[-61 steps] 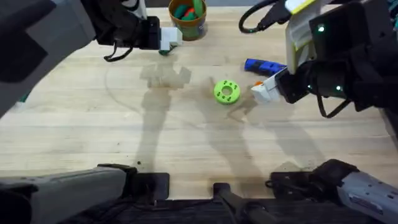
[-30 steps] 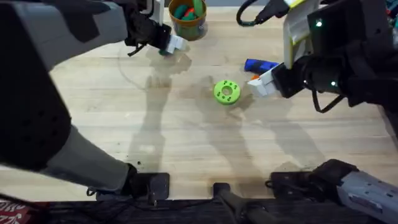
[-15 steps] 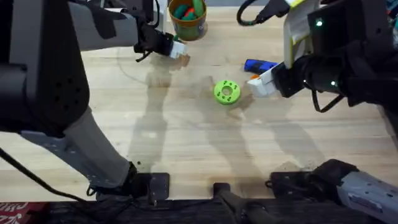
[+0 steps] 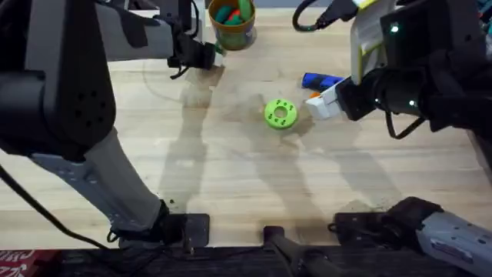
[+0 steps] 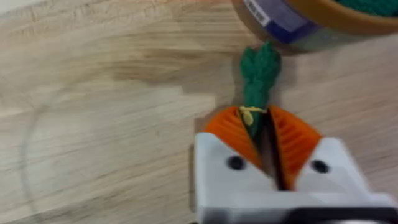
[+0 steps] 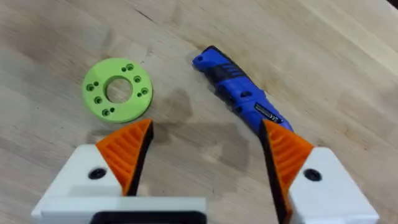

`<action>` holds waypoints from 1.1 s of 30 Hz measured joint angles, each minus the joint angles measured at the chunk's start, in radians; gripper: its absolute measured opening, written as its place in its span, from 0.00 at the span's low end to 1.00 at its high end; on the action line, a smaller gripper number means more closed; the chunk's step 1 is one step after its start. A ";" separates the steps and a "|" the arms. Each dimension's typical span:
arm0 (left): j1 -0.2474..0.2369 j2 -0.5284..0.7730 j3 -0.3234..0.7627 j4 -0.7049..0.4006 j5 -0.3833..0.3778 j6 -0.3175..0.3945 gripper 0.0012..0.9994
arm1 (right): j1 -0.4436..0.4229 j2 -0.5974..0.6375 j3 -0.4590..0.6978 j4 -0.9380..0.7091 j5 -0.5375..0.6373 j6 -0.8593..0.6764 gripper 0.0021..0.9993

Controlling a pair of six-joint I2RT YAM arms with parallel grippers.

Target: Pick up the gripper from the table and insert it into the empty holder that is missing its gripper. Then pick up a screw, insert it into the mounting hole, and use the screwdriver to tighten it. Finally, clean up the table by picking up the vegetable and placing it into the bucket.

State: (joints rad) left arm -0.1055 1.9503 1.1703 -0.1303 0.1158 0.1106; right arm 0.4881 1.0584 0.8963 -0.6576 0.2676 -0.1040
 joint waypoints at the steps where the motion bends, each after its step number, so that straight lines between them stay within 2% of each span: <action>1: 0.000 0.000 0.003 0.000 -0.001 -0.008 0.12 | 0.000 0.000 0.000 0.000 0.000 0.000 0.98; 2: 0.000 0.000 0.006 0.000 -0.001 -0.013 0.04 | 0.000 0.000 0.000 0.000 0.000 0.000 0.98; 3: 0.000 0.000 0.009 0.000 -0.001 -0.021 0.03 | 0.000 0.000 0.000 0.000 0.000 0.000 0.98; 10: 0.000 -0.040 0.013 -0.061 0.000 -0.065 0.03 | 0.000 0.000 0.000 0.000 0.000 0.000 0.98; 18: 0.000 -0.269 0.017 -0.297 -0.006 -0.074 0.03 | 0.000 0.000 0.000 0.000 0.000 0.000 0.98; 22: 0.002 -0.373 0.017 -0.353 -0.007 -0.075 0.03 | 0.000 0.000 0.000 0.000 0.000 0.000 0.98; 26: 0.000 -0.426 0.018 -0.280 0.012 -0.078 0.03 | 0.000 0.000 0.000 0.000 0.000 0.000 0.98; 33: -0.056 -0.408 0.022 0.026 0.077 -0.082 0.03 | 0.000 0.000 0.000 0.002 0.000 0.000 0.98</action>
State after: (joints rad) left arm -0.1619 1.5420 1.1926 -0.1043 0.1926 0.0289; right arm 0.4881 1.0584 0.8963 -0.6554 0.2676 -0.1040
